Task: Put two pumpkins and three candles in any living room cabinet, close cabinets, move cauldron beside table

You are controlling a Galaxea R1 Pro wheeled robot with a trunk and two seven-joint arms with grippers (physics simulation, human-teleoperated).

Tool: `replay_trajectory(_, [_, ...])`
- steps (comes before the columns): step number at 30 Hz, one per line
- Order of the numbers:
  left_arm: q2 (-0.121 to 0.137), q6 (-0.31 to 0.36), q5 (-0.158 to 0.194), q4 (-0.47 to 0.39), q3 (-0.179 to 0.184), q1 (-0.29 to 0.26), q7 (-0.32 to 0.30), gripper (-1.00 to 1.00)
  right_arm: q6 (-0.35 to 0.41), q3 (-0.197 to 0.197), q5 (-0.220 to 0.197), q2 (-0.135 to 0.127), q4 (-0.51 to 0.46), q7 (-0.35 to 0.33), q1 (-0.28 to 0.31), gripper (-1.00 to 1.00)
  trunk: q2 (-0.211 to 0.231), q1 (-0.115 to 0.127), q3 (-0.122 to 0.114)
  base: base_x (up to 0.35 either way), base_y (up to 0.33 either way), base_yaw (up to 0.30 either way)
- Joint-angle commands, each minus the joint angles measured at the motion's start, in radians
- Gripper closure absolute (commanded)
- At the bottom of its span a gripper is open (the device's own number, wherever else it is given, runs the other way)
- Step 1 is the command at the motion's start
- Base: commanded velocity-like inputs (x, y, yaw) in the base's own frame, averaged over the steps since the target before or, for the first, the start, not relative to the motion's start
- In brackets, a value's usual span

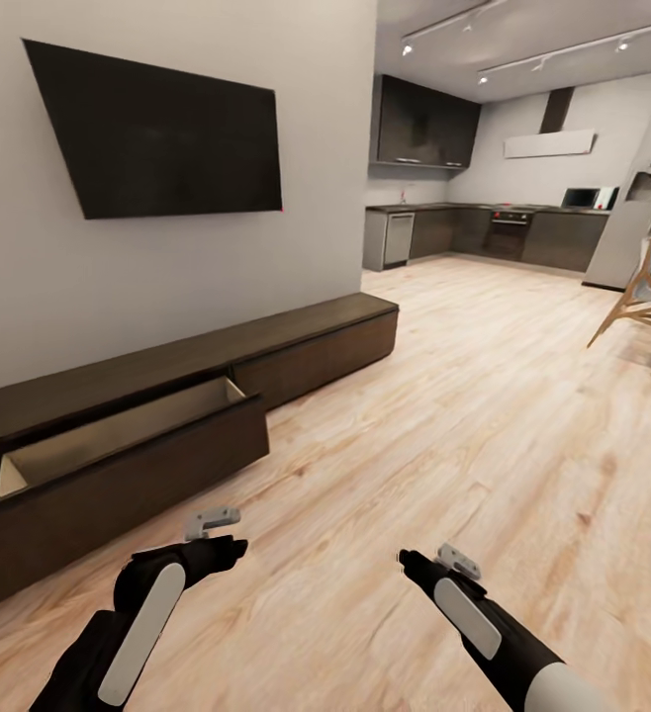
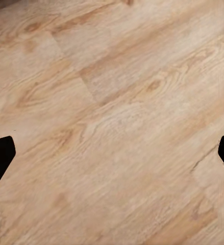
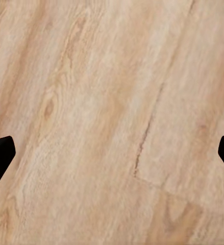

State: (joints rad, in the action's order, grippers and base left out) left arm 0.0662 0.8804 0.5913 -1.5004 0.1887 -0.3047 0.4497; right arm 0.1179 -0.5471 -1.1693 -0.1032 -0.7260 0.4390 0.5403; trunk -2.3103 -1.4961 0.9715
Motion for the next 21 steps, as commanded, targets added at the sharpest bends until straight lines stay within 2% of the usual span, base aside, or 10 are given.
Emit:
replay_trajectory(1, [0.001, 0.002, 0.010, -0.001, 0.002, -0.001, 0.010, -1.00, 0.002, -0.005, -0.005, -0.001, 0.003, 0.007, 0.001, -1.00, 0.000, 0.000, 0.002, 0.259, 0.000, -0.258])
replay_trajectory(9, [0.003, 0.002, 0.006, -0.001, 0.004, -0.001, 0.012, -1.00, 0.002, -0.005, -0.009, 0.000, 0.012, 0.007, 0.001, -1.00, 0.000, 0.000, 0.006, 0.309, -0.031, -0.252])
replay_trajectory(14, [0.000, 0.002, 0.002, -0.001, 0.015, 0.000, 0.012, -1.00, -0.008, -0.005, -0.010, -0.001, 0.013, 0.007, 0.001, -1.00, 0.000, 0.000, 0.007, 0.318, -0.134, -0.067])
replay_trajectory(21, [-0.001, 0.002, -0.001, 0.000, 0.024, -0.001, 0.013, -1.00, -0.021, -0.005, -0.010, -0.001, 0.014, 0.007, 0.001, -1.00, 0.000, 0.000, 0.008, 0.273, -0.231, -0.048])
